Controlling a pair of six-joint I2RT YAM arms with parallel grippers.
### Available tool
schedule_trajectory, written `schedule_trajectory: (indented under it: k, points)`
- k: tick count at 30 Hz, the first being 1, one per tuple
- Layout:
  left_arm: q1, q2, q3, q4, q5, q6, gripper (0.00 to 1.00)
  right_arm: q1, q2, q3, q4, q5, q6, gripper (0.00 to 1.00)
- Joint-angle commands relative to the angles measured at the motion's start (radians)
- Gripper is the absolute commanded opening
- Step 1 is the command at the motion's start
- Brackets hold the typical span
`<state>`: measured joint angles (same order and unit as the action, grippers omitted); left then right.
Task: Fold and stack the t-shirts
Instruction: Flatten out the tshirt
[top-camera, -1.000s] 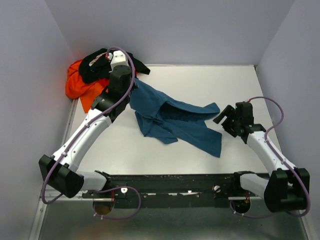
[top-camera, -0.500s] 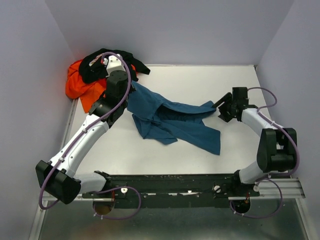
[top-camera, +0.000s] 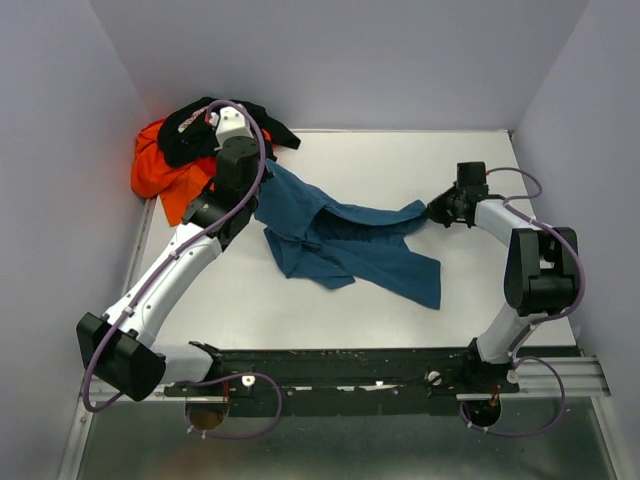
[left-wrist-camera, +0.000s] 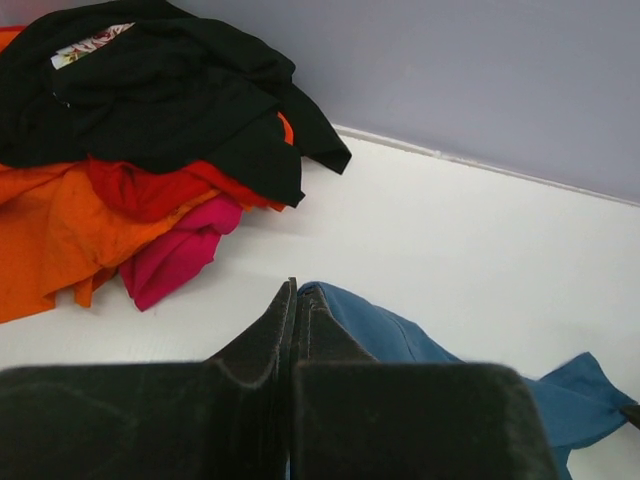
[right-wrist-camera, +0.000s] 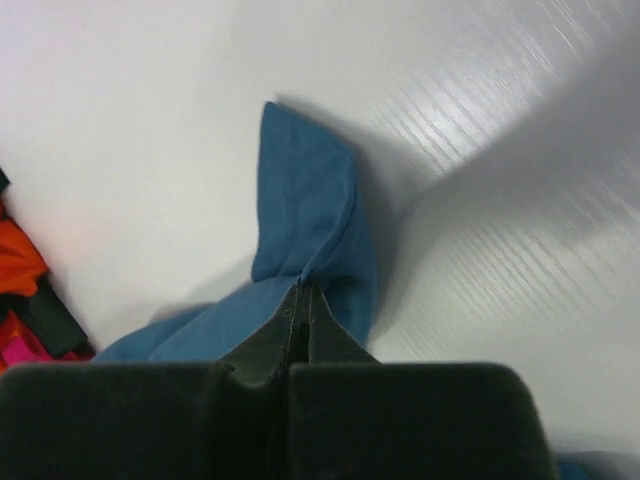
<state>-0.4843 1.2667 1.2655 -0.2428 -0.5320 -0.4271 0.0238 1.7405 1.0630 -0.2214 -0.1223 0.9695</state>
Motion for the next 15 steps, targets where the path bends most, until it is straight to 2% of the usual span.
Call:
schedule_trajectory:
  k: [1, 3, 10, 15]
  points:
    - [0.018, 0.04, 0.069, 0.02, -0.025, 0.01, 0.0, -0.01, 0.004, 0.099, -0.021, -0.005, -0.014, 0.01]
    - [0.035, 0.069, 0.131, -0.004, -0.025, 0.021, 0.0, -0.015, -0.006, 0.175, -0.062, 0.007, -0.043, 0.01]
    - [0.076, 0.256, 0.619, -0.22, -0.019, 0.08, 0.0, -0.016, -0.022, 0.562, -0.265, 0.052, -0.135, 0.01]
    - [0.095, 0.303, 0.897, -0.328, -0.029, 0.109, 0.0, -0.042, -0.091, 0.79, -0.328, 0.073, -0.219, 0.01]
